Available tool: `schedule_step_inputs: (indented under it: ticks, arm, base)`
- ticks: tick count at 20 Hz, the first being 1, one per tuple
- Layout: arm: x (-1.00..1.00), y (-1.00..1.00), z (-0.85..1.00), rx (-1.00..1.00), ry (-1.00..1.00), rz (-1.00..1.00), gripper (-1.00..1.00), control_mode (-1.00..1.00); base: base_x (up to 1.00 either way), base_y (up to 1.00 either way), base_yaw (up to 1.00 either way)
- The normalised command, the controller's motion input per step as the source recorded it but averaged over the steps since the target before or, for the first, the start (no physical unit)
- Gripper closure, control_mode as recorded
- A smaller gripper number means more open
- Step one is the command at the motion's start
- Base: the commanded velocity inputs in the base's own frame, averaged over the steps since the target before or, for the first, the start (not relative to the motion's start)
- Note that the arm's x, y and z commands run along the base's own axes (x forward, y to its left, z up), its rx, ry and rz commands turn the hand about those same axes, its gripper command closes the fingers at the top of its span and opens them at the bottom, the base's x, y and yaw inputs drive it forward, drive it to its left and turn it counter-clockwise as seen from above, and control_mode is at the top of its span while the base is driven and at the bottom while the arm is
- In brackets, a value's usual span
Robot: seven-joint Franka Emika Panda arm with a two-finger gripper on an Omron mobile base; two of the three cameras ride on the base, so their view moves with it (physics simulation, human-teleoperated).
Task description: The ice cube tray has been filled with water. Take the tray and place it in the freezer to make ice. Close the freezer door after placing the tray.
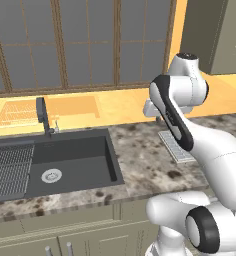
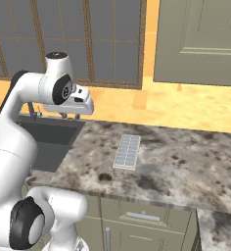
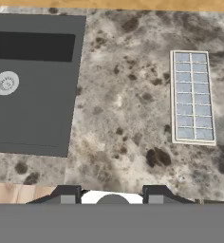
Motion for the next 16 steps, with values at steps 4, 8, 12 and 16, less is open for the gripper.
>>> schedule_step_inputs:
  ticks: [4,8,12,16]
  arm:
    - [-0.16,-0.07,0.0,0.0,-0.04,0.0,-1.0,-1.0]
    - [-0.16,-0.58,-0.18,0.0,-0.02,0.0,-1.0,-1.0]
    - [-0.01,-0.66,-0.34,0.0,-0.01,-0.05,-1.0,-1.0]
    - [0.0,-0.49,-0.36,0.0,0.0,-0.06,-1.0,-1.0]
  base:
    - [0.0,0.0,0.0]
    - [0.0,0.0,0.0]
    - [0.0,0.0,0.0]
    - [0.0,0.0,0.0]
